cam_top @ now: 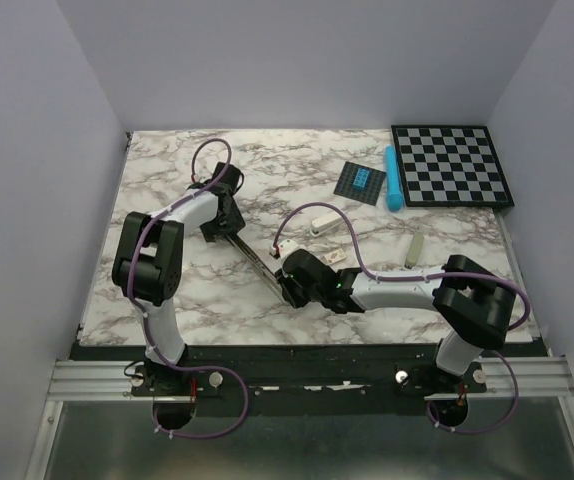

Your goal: Load the staples into the stapler

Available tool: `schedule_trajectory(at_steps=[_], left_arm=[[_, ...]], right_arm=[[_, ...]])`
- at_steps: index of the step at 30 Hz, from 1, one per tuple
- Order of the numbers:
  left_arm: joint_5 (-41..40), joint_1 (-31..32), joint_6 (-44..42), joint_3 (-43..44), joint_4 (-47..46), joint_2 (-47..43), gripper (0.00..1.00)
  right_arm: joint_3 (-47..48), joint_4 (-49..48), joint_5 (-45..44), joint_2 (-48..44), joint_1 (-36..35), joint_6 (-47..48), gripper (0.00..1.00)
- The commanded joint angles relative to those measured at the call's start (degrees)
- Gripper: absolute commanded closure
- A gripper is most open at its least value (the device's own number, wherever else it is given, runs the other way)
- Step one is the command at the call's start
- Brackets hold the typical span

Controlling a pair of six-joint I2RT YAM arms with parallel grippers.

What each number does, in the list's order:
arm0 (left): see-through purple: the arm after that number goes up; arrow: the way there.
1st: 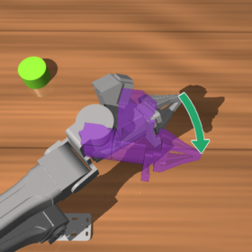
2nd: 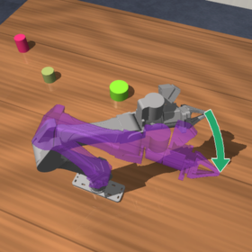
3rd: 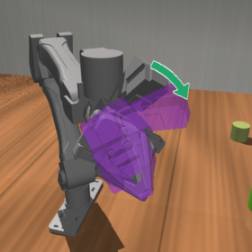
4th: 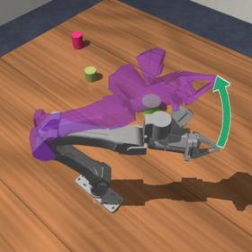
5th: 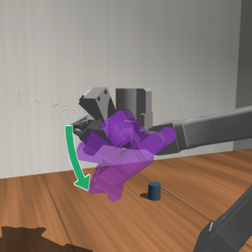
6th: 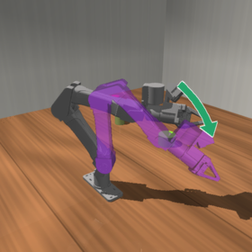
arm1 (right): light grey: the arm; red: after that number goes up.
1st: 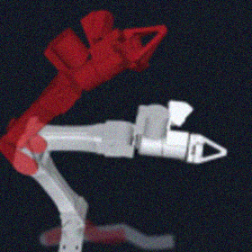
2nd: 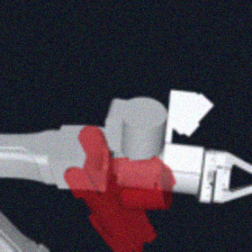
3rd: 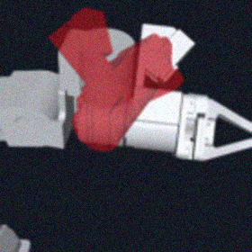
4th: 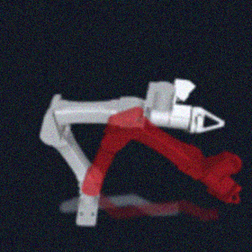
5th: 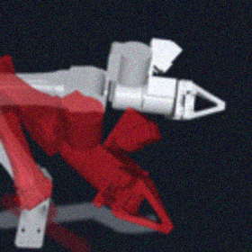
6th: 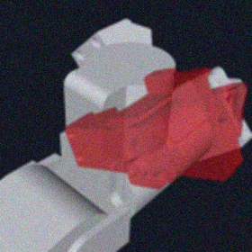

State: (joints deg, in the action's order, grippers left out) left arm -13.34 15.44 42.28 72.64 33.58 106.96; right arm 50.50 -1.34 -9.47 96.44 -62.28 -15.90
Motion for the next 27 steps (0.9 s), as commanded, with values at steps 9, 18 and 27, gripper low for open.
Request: schedule_trajectory(at_steps=[9, 18, 27], left_arm=[[-3.0, -0.3, 3.9, 0.6, 2.1, 2.0, 0.73], [-2.9, 1.0, 8.7, -8.6, -1.7, -11.2, 0.89], [-8.7, 9.2, 14.7, -18.1, -5.7, -23.3, 0.89]], right_arm=[[-0.7, -1.6, -1.8, 0.3, -0.6, -0.1, 0.84], [-1.1, -2.0, -2.2, -0.3, -0.6, -0.5, 0.87], [-1.6, -2.5, -3.0, -0.6, -0.7, -1.1, 0.87]])
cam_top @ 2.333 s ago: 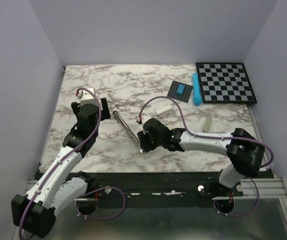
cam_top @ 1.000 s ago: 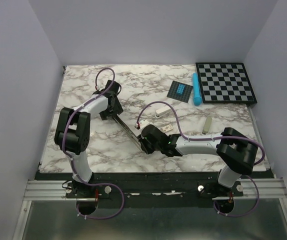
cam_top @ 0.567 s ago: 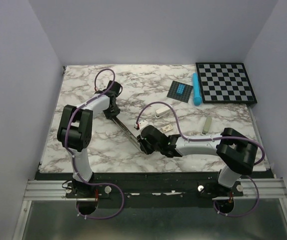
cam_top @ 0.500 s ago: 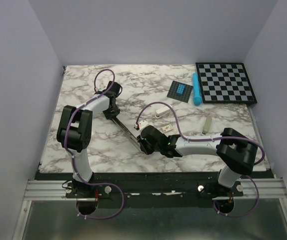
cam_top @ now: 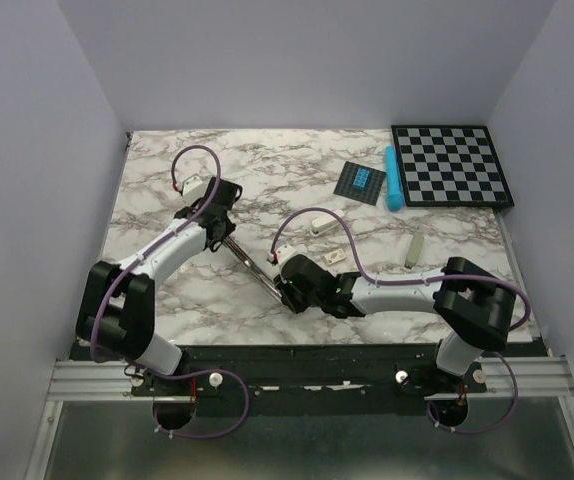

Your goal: Load the staples into the stapler

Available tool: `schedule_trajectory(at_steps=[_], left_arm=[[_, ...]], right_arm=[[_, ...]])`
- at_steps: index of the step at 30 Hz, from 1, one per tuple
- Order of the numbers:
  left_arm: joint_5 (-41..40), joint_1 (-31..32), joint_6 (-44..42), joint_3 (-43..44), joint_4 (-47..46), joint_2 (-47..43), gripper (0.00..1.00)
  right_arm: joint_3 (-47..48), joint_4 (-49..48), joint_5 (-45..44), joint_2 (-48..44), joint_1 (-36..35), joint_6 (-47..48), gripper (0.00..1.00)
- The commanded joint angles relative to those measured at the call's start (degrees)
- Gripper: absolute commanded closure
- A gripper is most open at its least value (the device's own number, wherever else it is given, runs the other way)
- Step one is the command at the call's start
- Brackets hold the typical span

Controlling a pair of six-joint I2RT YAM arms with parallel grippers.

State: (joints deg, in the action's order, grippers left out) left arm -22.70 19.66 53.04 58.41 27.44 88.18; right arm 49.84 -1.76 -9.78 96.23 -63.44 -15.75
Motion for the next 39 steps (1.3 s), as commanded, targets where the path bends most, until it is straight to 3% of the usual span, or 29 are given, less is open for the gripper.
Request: schedule_trajectory(at_steps=[1, 8, 24, 30, 33, 39], left_arm=[[-0.3, 6.1, 4.9, -5.1, 0.2, -5.4, 0.89], [-9.3, 14.3, 7.7, -10.8, -2.3, -11.0, 0.89], [-10.3, 23.8, 3.7, -24.8, -22.9, -23.9, 0.80], [-11.8, 26.9, 2.0, -26.6, -25.8, -23.6, 0.75], [-13.4, 28.0, 4.8, -25.5, -23.7, -21.7, 0.69], [-16.2, 30.9, 10.8, -20.8, -19.3, -15.7, 0.68]], right_arm=[[-1.0, -2.2, -2.8, -0.4, 0.5, -1.2, 0.87], [-1.2, -2.4, -3.1, -0.6, 0.4, -1.4, 0.87], [-1.7, -2.8, -2.8, -0.7, 0.4, -1.7, 0.87], [-2.0, -3.2, -2.3, -1.0, 0.4, -1.9, 0.87], [-2.2, -3.6, -2.1, -1.0, 0.4, -1.9, 0.87], [-2.3, -4.1, -1.4, -1.0, 0.4, -2.1, 0.87]])
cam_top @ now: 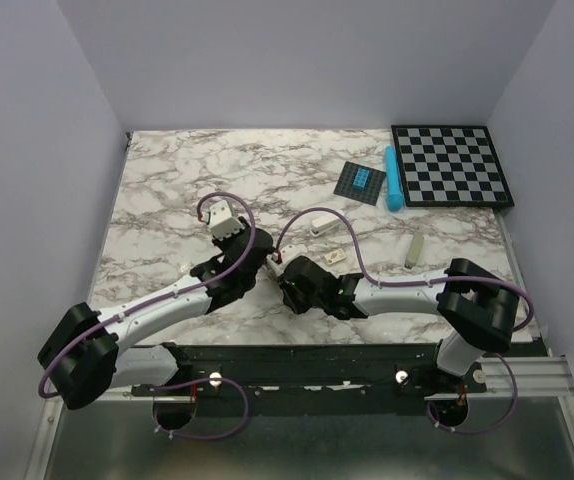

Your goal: Load the staples into the stapler

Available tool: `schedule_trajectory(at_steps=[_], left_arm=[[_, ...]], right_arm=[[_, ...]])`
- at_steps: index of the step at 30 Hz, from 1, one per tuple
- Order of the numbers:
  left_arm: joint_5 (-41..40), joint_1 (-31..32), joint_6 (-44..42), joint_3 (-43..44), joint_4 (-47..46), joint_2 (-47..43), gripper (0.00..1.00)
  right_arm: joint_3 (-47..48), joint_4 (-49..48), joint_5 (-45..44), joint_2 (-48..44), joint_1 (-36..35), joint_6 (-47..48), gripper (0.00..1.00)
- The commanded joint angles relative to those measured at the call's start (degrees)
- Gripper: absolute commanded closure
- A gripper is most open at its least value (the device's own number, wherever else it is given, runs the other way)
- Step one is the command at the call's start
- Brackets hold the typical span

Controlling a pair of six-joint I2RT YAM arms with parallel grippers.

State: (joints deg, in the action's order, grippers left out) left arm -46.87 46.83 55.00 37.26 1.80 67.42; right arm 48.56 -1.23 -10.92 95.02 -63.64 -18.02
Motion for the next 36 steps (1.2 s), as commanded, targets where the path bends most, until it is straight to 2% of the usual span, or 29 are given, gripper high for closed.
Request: schedule_trajectory(at_steps=[1, 3, 10, 17, 24, 32, 36], left_arm=[[7.7, 4.1, 9.5, 1.1, 6.2, 5.8, 0.68], [6.6, 5.4, 10.6, 1.6, 6.5, 7.5, 0.68], [4.7, 8.1, 14.0, 3.5, 7.5, 10.0, 0.49], [3.3, 8.2, 13.9, 2.1, 7.1, 9.0, 0.38], [4.0, 8.0, 1.0, -2.6, -3.4, 4.7, 0.36], [3.0, 7.0, -15.6, -6.5, -8.6, 1.3, 0.36], [3.0, 5.7, -21.3, -8.9, -12.8, -0.7, 0.36]], right_arm=[[-1.1, -4.7, -0.2, 0.2, 0.6, 0.2, 0.87], [-1.2, -4.8, -0.1, 0.2, 0.7, 0.0, 0.87], [-1.2, -5.0, 0.2, 0.1, 0.6, 0.1, 0.87], [-1.4, -5.2, 0.1, -0.2, 0.6, -0.4, 0.87], [-1.7, -5.3, -0.2, -0.6, 0.6, -0.3, 0.87], [-2.0, -5.3, 0.0, -1.0, 0.7, 0.4, 0.87], [-2.1, -5.4, -0.1, -1.2, 0.7, 1.4, 0.87]])
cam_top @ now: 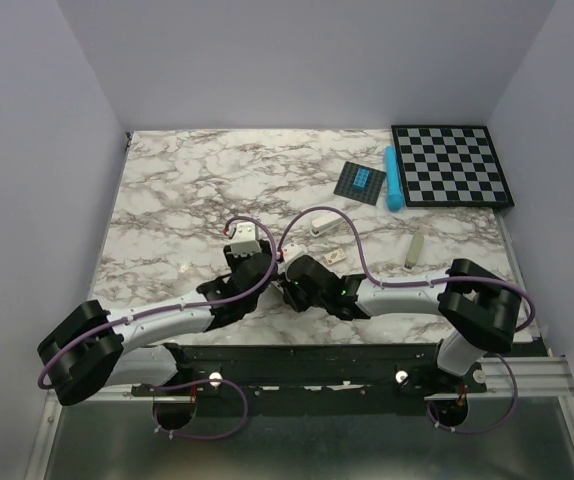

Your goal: Load the staples into the stapler

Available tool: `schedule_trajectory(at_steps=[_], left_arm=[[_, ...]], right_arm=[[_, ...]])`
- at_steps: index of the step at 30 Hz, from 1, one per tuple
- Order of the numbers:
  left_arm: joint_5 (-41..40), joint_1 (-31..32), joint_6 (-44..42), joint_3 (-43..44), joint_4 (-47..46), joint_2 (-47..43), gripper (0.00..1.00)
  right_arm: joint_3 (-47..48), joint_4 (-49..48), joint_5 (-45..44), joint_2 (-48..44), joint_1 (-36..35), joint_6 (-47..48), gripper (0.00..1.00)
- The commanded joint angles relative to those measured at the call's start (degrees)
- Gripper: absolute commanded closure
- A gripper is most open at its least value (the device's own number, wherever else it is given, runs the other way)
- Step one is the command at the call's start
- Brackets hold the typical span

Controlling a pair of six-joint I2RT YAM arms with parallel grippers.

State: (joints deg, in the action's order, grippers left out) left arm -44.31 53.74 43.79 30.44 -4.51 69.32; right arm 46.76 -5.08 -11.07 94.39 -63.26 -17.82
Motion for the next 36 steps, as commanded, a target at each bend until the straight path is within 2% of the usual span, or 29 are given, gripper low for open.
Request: schedule_trajectory(at_steps=[1, 8, 21, 27, 33, 36], left_arm=[[0.6, -1.8, -11.1, -2.8, -7.0, -2.9, 0.36], [1.3, -2.8, -20.1, -6.7, -14.2, -5.6, 0.36], [15.6, -2.8, -31.6, -12.2, -25.3, -7.4, 0.34], [23.5, -2.8, -34.5, -14.6, -28.9, -6.8, 0.31], [28.2, -2.8, -35.1, -15.8, -31.2, -7.2, 0.28], [31.6, -2.8, -34.8, -16.1, -31.4, -7.4, 0.22]], right_arm=[[-0.4, -1.7, 0.1, -0.6, 0.3, 1.4, 0.87], [-1.0, -2.2, 1.4, -1.0, 0.3, 3.8, 0.87], [-3.3, -5.0, 7.5, -3.1, 0.6, 7.6, 0.82], [-5.9, -7.5, 7.1, -5.6, 0.8, 7.8, 0.76], [-7.7, -10.6, 7.8, -6.6, 0.8, 7.1, 0.74], [-8.4, -12.1, 8.3, -6.8, 0.8, 6.8, 0.69]])
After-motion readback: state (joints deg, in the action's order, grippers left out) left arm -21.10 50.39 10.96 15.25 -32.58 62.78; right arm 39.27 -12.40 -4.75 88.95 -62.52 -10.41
